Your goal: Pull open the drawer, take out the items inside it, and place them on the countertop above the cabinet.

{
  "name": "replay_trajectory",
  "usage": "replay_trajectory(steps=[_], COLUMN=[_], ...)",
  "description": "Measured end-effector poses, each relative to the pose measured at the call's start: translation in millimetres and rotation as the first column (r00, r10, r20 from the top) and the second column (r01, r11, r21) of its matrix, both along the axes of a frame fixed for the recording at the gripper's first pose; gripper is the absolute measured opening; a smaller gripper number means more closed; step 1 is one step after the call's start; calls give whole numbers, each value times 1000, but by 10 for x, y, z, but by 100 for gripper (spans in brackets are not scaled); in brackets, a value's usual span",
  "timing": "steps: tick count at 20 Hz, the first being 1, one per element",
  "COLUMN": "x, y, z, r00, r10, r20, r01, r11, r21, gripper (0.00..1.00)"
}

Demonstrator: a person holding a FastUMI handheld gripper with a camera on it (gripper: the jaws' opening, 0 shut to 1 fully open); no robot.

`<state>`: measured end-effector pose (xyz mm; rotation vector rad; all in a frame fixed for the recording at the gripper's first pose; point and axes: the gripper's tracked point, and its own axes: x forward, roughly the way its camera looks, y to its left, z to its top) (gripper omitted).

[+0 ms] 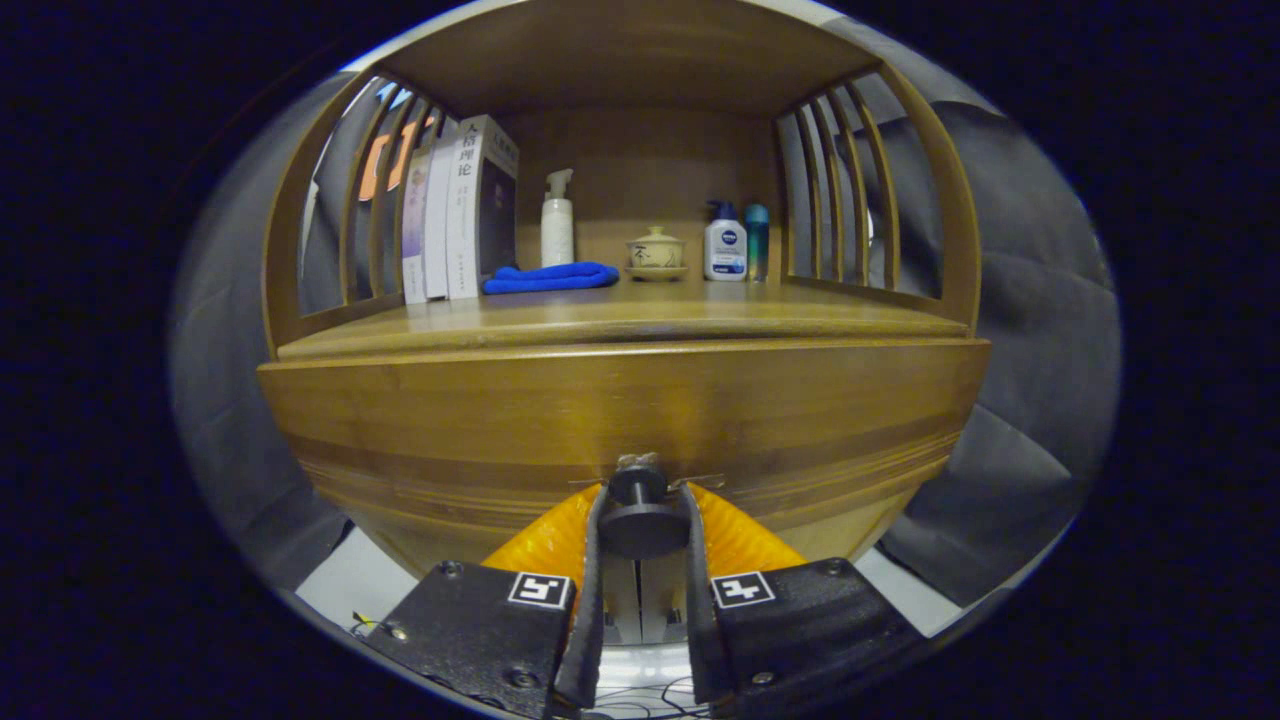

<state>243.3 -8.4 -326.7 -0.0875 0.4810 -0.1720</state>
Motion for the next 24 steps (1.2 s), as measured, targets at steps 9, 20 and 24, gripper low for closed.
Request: replay_trajectory(steps=[9,20,24], x=[-692,-1576,-1778], y=[8,11,21], z=[81,107,106], r00=[1000,998,997], r10=[13,49,62], r20=[-10,-34,-48], r01=[-13,-48,-60], r11=[1000,999,997], r21=[5,27,38], gripper=[38,37,37])
